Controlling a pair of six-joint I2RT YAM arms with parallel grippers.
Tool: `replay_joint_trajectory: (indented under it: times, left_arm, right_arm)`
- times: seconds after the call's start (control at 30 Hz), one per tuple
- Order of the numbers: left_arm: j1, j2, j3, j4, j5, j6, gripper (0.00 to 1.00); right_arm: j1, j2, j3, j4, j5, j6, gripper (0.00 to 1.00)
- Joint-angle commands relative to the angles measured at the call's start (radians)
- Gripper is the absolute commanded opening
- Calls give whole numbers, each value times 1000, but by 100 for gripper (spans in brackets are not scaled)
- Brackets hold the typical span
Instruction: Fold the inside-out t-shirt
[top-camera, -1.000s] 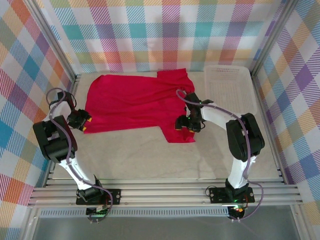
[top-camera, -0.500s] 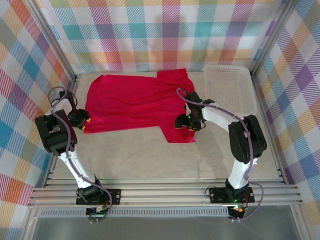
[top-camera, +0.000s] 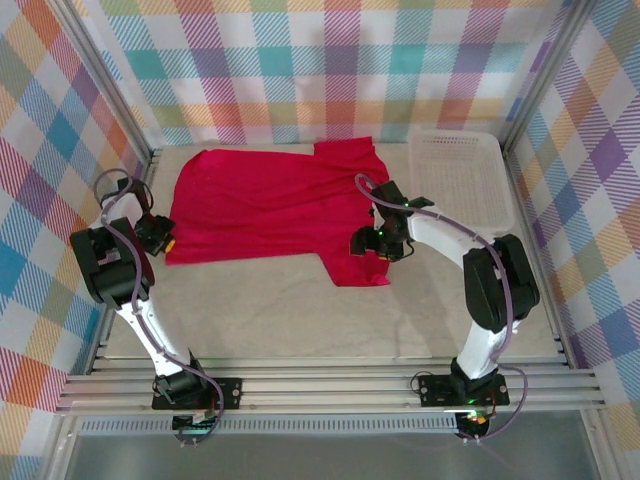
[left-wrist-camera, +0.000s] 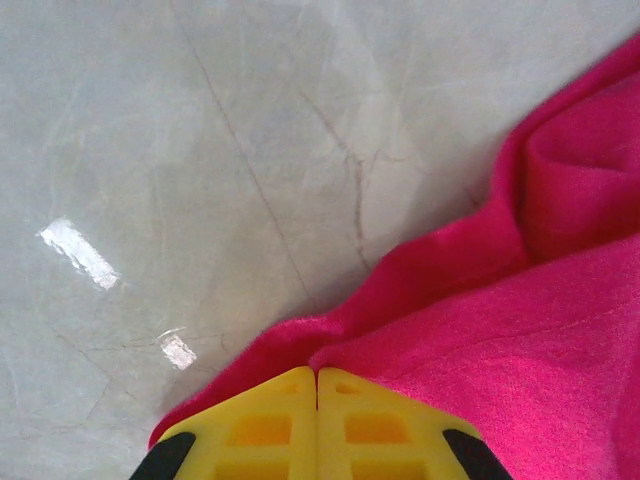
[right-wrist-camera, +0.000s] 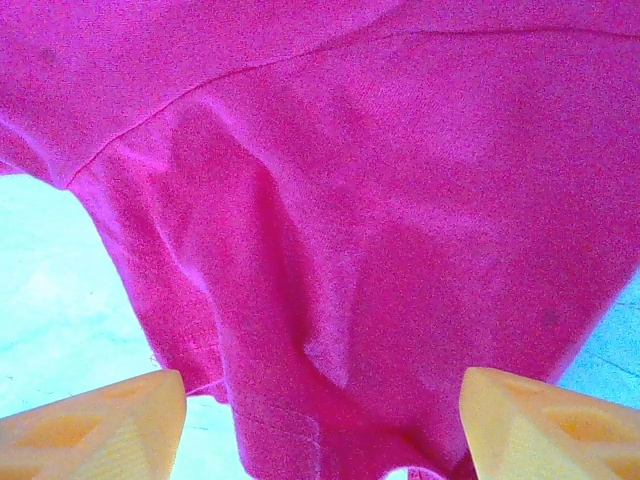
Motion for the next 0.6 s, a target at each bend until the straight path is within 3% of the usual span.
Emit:
replay_joint_trajectory:
  times: [0.0,0.3,0.57]
  left_arm:
    - [-3,-57,39,-52,-27,9,0]
    - [-61,-217,39,-93,-45,5,0]
    - [-92,-383,-39,-116,-68,24,0]
  right_arm:
    - [-1,-43,-14,-21,-5,-12,70]
    - [-1,-36,-32,-58,18,8,70]
    - [1,-62,-157,-30,-29,49,65]
